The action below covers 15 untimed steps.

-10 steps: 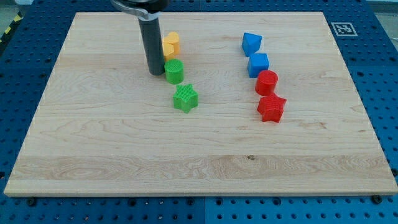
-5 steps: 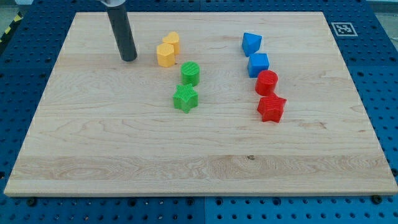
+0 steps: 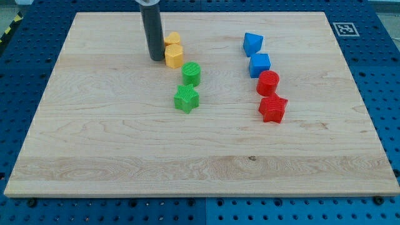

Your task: Adjust the yellow blocks green blocks in the vertical line

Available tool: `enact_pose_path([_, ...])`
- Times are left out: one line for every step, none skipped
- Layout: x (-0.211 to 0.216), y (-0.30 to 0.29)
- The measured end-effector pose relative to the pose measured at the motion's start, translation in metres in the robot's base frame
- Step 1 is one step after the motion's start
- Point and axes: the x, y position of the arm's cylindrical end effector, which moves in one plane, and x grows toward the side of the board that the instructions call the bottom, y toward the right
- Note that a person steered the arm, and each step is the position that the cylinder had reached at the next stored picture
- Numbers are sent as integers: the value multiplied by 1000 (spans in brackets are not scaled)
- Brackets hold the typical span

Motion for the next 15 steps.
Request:
enact_pose_path([0, 11])
enact_pose_path([-2, 2])
enact_pose_path([-10, -37])
enact_pose_path([-21, -57])
enact_pose_path([-21, -47])
enact_pose_path([-21, -24])
enact_pose_path([-21, 3])
enact_pose_path([-21, 23])
enact_pose_path([-21, 24])
enact_pose_path([-21, 5])
enact_pose_path([-21, 2])
enact_pose_path([-15, 2])
enact_pose_path([-7, 2])
enact_pose_path([-5, 8])
enact_pose_path([-5, 18])
